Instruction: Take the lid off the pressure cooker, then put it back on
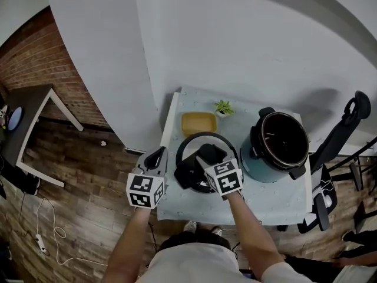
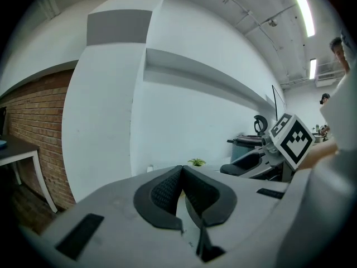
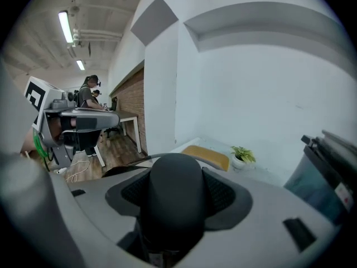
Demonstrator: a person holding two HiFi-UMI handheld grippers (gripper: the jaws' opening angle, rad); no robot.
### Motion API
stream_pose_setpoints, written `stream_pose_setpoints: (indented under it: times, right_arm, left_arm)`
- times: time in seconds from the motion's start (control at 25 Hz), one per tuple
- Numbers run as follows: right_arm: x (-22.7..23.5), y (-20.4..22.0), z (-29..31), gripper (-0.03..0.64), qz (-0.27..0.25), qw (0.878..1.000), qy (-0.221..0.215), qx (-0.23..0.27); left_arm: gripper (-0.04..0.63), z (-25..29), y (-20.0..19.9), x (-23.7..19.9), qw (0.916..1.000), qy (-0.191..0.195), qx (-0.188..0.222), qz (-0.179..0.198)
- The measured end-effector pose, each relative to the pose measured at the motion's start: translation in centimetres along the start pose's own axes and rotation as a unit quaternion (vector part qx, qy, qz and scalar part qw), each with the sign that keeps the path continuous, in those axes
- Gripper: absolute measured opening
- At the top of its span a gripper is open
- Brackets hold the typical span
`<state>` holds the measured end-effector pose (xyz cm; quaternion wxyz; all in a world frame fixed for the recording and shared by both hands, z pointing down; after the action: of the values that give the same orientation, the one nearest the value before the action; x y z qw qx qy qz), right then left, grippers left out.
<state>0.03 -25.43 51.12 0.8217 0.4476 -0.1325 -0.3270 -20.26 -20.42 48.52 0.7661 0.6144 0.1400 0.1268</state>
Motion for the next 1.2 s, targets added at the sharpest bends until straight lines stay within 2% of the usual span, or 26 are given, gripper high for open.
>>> stream_pose_setpoints:
  times: [0.52,1.08,1.2]
  right_arm:
    - [-1.1,4.8,2.6,0.276,-0.013,0.999,-0.018,-0.028]
    - [-1.2,5.1,3.2,0.279,-0.012,0.999,-0.025,-0.027]
    - [-1.2,5.0,2.9,0.334,0.001,0.999,-0.039,-0.018]
  left_arm:
    - [0.012,1.0,3.3,1.2,0.9987,0.011,-0.047,-0.017]
    - [0.012,2.0,3.5,1.5,0.9981,0.025,-0.049,-0.027]
    - [0.012,2.1,3.0,1.6,0.9981,0.028,-0.047,-0.027]
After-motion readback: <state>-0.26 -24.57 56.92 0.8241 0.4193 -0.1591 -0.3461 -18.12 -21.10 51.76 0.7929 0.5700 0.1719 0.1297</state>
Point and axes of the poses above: the fingertips, and each gripper's own axes: z forward along the fingers, x to its right, y out of its underside, the point moved 8 cm from there along -z, backward along the fingers, and after that the axes turned 1 degree about -x, right-handed, at the moved point
